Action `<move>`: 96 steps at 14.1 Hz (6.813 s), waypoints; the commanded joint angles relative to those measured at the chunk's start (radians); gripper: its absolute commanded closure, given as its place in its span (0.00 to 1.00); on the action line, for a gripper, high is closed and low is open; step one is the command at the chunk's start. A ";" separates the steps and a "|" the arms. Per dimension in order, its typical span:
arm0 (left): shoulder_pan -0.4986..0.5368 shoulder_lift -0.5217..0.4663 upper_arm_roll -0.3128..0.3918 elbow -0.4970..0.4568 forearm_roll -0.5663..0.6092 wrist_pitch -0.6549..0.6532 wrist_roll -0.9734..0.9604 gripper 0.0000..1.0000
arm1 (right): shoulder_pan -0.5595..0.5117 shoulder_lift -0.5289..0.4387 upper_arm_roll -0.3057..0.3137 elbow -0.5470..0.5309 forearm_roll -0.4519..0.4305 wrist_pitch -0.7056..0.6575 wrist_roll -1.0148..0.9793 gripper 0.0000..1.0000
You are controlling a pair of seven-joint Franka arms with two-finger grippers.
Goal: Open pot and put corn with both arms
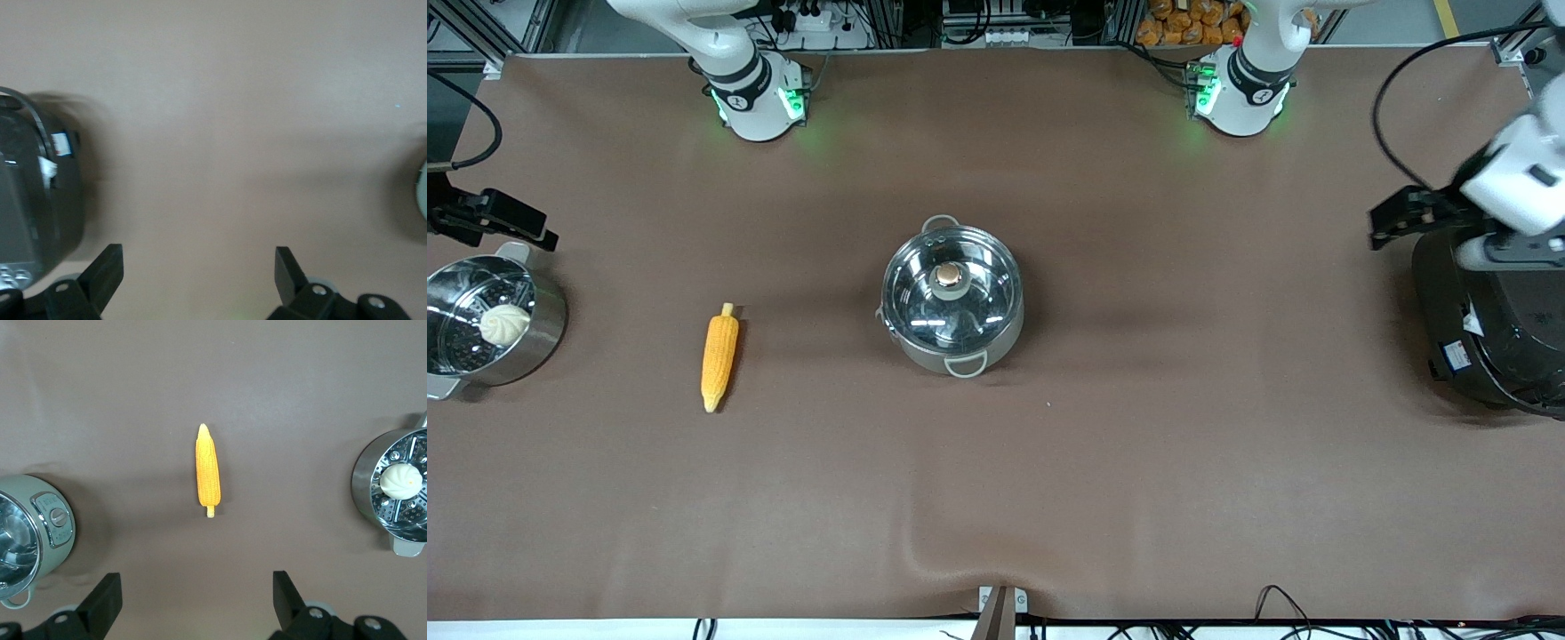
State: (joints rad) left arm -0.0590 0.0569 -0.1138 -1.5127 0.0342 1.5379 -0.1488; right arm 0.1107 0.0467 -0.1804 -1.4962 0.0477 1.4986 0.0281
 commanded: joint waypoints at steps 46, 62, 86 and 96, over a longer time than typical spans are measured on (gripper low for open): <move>-0.812 0.687 0.054 0.325 -0.045 0.462 -1.609 0.30 | 0.024 0.447 0.036 -0.605 0.015 1.089 -0.198 0.25; -0.809 0.646 0.060 0.322 -0.039 0.424 -1.571 1.00 | 0.024 0.363 0.045 -0.469 0.017 0.843 -0.191 0.70; -0.065 0.123 0.059 -0.585 -0.039 0.684 -0.325 1.00 | 0.177 0.321 0.506 0.013 -0.089 0.252 0.766 0.69; -0.005 0.170 0.054 -0.817 -0.033 1.024 -0.284 1.00 | 0.348 0.338 0.506 -0.222 -0.186 0.581 0.941 0.69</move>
State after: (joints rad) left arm -0.0763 0.2469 -0.0482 -2.3037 -0.0167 2.5198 -0.4480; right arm 0.4473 0.4023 0.3252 -1.6647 -0.1048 2.0342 0.9376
